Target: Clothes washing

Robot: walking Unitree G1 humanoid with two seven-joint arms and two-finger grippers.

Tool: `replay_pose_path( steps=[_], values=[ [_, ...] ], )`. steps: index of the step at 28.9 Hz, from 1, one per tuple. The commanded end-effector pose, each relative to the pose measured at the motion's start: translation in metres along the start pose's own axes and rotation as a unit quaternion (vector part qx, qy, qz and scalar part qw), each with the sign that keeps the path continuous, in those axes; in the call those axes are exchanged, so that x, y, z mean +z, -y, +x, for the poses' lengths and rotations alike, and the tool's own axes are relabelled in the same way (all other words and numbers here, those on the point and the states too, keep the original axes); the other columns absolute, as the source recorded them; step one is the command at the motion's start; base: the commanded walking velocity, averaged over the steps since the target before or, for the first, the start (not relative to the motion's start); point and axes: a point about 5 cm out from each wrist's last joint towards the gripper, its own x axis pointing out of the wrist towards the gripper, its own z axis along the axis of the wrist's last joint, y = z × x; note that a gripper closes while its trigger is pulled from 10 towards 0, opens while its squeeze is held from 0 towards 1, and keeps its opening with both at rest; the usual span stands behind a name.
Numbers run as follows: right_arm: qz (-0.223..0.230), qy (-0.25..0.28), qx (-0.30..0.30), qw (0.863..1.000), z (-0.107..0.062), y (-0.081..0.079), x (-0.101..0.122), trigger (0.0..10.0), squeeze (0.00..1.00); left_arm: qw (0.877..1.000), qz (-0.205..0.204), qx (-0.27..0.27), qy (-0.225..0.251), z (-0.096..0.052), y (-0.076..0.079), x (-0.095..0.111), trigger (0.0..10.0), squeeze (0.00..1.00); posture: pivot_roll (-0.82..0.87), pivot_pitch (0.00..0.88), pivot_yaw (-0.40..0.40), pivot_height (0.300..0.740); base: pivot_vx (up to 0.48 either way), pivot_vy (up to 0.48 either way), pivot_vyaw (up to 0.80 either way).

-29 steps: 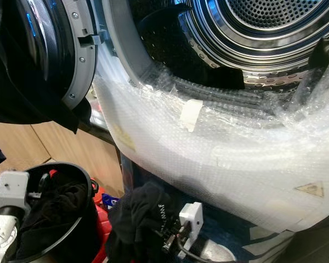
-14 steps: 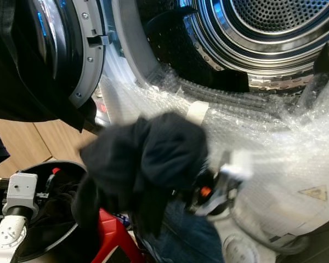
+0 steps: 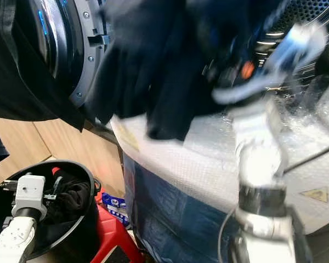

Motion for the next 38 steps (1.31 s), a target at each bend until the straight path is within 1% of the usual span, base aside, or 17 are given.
replay_pose_path(
  steps=[1,2,9,15,16,18,19,21,24,27,28,29,30,31,35,36,38],
  values=[
    [-0.012,0.012,0.005,1.000,0.006,0.003,0.006,0.0,0.00,1.000,-0.002,0.008,0.003,0.002,-0.003,0.001,10.0,0.00,0.17,0.000,0.021,0.740,0.000,0.000,0.00],
    [-0.027,0.022,-0.003,0.999,0.025,0.016,0.013,0.0,0.00,1.000,-0.003,0.008,0.001,0.001,-0.003,0.000,10.0,0.00,0.17,0.000,0.018,0.740,0.000,0.000,0.00],
    [-0.058,0.031,-0.045,0.997,0.077,0.043,0.029,0.0,0.00,0.999,-0.028,0.016,-0.005,0.000,0.002,-0.002,10.0,0.00,0.18,0.000,0.004,0.740,0.000,0.000,0.00],
    [-0.110,-0.062,-0.164,0.978,0.096,0.063,0.019,0.0,0.00,0.999,-0.039,0.016,-0.009,-0.001,0.004,-0.003,10.0,0.00,0.18,0.000,-0.006,0.740,0.000,0.000,0.00],
    [-0.129,-0.114,-0.231,0.958,0.096,0.071,0.010,0.0,0.00,0.998,-0.049,0.023,-0.011,0.000,0.002,-0.003,10.0,0.00,0.19,0.000,-0.008,0.740,0.000,0.000,0.00],
    [-0.134,-0.135,-0.263,0.946,0.094,0.074,0.006,0.0,0.00,0.998,-0.049,0.024,-0.011,0.000,0.001,-0.003,10.0,0.00,0.19,0.000,-0.007,0.740,0.000,0.000,0.00],
    [-0.160,-0.176,-0.305,0.922,0.090,0.079,-0.001,0.0,0.00,0.998,-0.048,0.024,-0.010,0.000,0.001,-0.002,10.0,0.00,0.20,0.000,-0.012,0.740,0.000,0.000,0.00],
    [-0.183,-0.217,-0.346,0.894,0.081,0.085,-0.007,0.0,0.00,0.999,-0.044,0.020,-0.008,0.000,0.001,-0.002,10.0,0.00,0.20,0.000,-0.016,0.740,0.000,0.000,0.00],
    [-0.202,-0.258,-0.393,0.859,0.069,0.092,-0.012,0.0,0.00,0.999,-0.044,0.020,-0.011,-0.002,0.001,-0.002,10.0,0.00,0.21,0.000,-0.017,0.740,0.000,0.000,0.00],
    [-0.212,-0.273,-0.411,0.844,0.064,0.094,-0.014,0.0,0.00,0.999,-0.044,0.019,-0.012,-0.002,0.002,-0.003,10.0,0.00,0.21,0.000,-0.017,0.740,0.000,0.000,0.00],
    [-0.232,-0.289,-0.425,0.826,0.059,0.097,-0.015,0.0,0.00,0.999,-0.044,0.018,-0.014,-0.003,0.002,-0.004,10.0,0.00,0.21,0.000,-0.016,0.740,0.000,0.000,0.00],
    [-0.265,-0.340,-0.438,0.789,0.045,0.100,-0.025,10.0,0.00,0.999,-0.041,0.012,-0.022,-0.003,0.002,-0.006,10.0,0.00,0.22,0.000,-0.024,0.740,0.000,0.000,0.00],
    [-0.265,-0.340,-0.438,0.789,0.045,0.100,-0.025,10.0,0.00,0.999,-0.041,0.012,-0.022,-0.003,0.002,-0.006,10.0,0.00,0.22,0.000,-0.024,0.740,0.000,0.000,0.00],
    [-0.284,-0.374,-0.441,0.765,0.034,0.101,-0.033,10.0,0.00,0.999,-0.041,0.011,-0.025,-0.004,0.002,-0.007,10.0,0.00,0.22,0.000,-0.026,0.740,0.000,0.000,0.00],
    [-0.292,-0.401,-0.433,0.753,0.026,0.100,-0.044,10.0,0.00,0.999,-0.043,0.008,-0.027,-0.005,0.003,-0.007,10.0,0.00,0.22,0.000,-0.027,0.740,0.000,0.000,0.00],
    [-0.297,-0.409,-0.425,0.750,0.025,0.100,-0.046,10.0,1.00,0.999,-0.043,0.007,-0.029,-0.005,0.004,-0.008,10.0,0.00,0.22,0.000,-0.026,0.740,0.000,0.000,0.00],
    [-0.307,-0.425,-0.412,0.746,0.022,0.099,-0.050,10.0,1.00,0.999,-0.042,0.002,-0.032,-0.006,0.007,-0.009,10.0,0.00,0.22,0.000,-0.031,0.740,0.000,0.000,0.00]
  ],
)
